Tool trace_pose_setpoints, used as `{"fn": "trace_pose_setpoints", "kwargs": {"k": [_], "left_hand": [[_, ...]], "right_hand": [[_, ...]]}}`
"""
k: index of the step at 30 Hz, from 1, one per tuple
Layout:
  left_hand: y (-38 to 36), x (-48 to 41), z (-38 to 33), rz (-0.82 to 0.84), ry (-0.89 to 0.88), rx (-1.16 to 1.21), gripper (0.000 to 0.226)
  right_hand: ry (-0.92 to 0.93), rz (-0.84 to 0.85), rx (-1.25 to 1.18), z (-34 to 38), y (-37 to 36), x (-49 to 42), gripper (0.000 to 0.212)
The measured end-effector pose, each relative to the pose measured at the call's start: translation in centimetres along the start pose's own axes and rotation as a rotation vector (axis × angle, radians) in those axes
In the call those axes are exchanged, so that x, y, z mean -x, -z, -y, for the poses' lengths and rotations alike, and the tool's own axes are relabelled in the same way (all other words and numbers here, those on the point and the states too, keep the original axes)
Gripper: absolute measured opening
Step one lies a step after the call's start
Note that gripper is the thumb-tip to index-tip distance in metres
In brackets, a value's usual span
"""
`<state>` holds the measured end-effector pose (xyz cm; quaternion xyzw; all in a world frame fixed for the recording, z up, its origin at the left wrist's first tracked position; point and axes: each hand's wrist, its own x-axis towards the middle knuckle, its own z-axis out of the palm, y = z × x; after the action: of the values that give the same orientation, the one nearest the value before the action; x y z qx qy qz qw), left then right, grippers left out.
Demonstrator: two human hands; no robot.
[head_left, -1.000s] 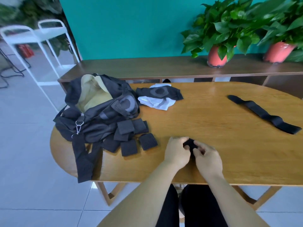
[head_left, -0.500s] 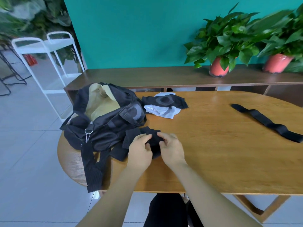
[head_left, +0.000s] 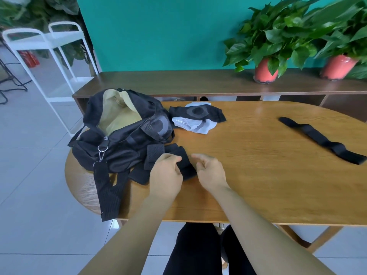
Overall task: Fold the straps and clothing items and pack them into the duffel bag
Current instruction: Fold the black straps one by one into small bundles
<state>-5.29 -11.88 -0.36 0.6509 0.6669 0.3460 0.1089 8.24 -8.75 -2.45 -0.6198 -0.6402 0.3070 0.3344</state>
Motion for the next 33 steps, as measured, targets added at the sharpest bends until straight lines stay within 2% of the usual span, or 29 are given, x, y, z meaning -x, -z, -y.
{"fn": "trace_pose_setpoints", "kwargs": {"k": [8, 25, 29, 33], "left_hand": [[-3.3, 0.6, -4.0, 0.089, -0.125, -0.050, 0.031], [-15.7, -1.5, -18.3, 0.337, -0.404, -0.290, 0.036], [-17.8, -2.5, -20.4, 0.428, -0.445, -0.307, 0.036], [-19.3, -3.6, -21.4, 0.502, -0.473, -0.340, 0.039]], "right_hand": [[-0.115, -0.108, -0.057, -4.4, 4.7, 0.0, 0.038], [-0.324, -0.362, -0.017, -16.3, 20.9, 0.4, 0.036], [-0.373, -0.399, 0.080, -18.3, 24.6, -1.5, 0.038], [-0.315, -0.436, 0.300, -19.1, 27.8, -3.2, 0.043]]}}
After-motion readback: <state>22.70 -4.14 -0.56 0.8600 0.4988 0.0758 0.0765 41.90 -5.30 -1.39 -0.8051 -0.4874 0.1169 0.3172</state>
